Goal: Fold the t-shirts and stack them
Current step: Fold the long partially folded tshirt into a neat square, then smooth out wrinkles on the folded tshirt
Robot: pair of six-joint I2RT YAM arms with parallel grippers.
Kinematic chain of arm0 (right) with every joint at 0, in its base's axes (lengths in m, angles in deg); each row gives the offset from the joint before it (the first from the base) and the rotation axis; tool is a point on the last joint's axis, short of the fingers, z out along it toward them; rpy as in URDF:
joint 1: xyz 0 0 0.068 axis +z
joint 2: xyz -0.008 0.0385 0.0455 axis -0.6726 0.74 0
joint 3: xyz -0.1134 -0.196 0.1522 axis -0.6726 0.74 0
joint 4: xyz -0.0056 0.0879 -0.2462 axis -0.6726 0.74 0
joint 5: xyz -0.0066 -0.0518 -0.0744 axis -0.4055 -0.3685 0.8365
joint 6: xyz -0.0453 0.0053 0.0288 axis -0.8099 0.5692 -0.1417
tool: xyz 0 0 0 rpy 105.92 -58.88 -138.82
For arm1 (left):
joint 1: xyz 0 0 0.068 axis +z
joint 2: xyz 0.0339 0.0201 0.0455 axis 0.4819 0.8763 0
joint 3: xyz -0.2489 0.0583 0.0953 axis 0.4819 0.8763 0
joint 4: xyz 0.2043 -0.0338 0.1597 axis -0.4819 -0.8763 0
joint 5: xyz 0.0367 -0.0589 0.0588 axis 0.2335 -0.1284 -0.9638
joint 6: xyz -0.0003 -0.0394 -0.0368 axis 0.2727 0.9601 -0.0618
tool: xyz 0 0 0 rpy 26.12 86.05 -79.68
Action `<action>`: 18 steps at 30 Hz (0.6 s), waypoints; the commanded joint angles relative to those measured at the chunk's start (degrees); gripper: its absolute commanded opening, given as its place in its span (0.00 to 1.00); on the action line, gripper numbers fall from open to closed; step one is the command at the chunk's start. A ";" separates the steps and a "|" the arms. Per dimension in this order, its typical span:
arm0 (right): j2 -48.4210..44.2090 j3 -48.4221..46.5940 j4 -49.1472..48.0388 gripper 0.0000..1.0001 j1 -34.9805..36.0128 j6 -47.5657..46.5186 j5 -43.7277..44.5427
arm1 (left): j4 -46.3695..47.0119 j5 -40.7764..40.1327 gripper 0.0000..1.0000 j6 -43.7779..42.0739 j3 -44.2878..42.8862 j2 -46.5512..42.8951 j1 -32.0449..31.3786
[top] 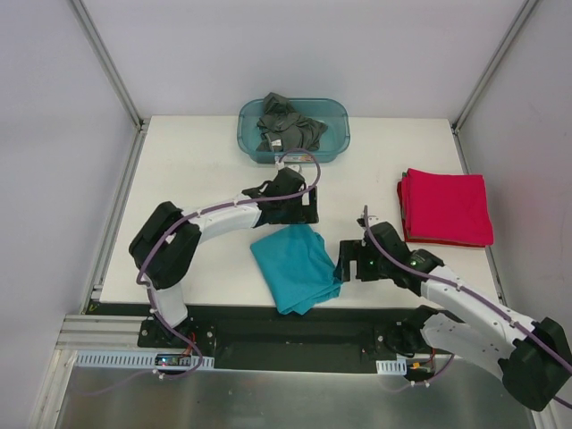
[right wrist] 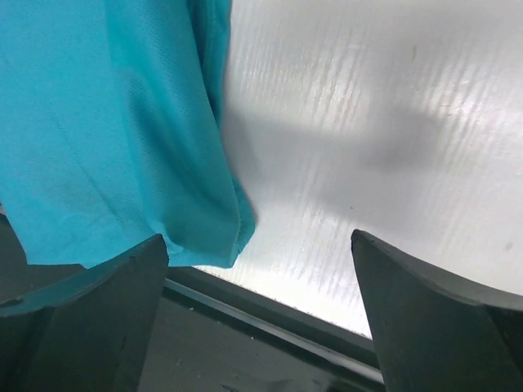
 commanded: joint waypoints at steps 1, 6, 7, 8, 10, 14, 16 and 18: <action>-3.20 -6.81 6.69 0.96 0.02 -4.27 0.16 | 1.21 2.06 0.99 -3.69 -1.22 -9.57 -0.20; -0.85 -7.87 -8.67 0.96 5.10 -3.75 -15.42 | 1.21 -1.10 0.99 -3.88 8.35 -21.78 0.06; 1.00 -8.83 -10.53 0.96 7.21 -3.92 -15.61 | 1.21 -1.36 0.99 -3.61 10.72 -23.46 0.06; 4.32 -10.41 -11.07 0.96 8.80 -4.27 -15.09 | 1.30 -1.45 0.99 -3.18 12.75 -24.96 0.15; 9.25 -12.87 -11.69 0.96 10.39 -3.32 -12.28 | 1.21 -0.93 0.99 -1.86 16.79 -26.37 0.33; 16.55 -12.45 -10.90 0.96 8.82 2.22 -3.83 | 2.52 1.79 0.99 3.85 22.69 -25.24 0.42; 19.46 -10.87 -10.72 0.96 7.68 4.68 -4.36 | 3.49 1.98 0.99 5.43 24.88 -24.10 0.42; 21.40 -9.03 -10.46 0.96 6.44 5.91 -2.87 | 4.20 2.32 0.99 6.05 26.38 -23.30 0.42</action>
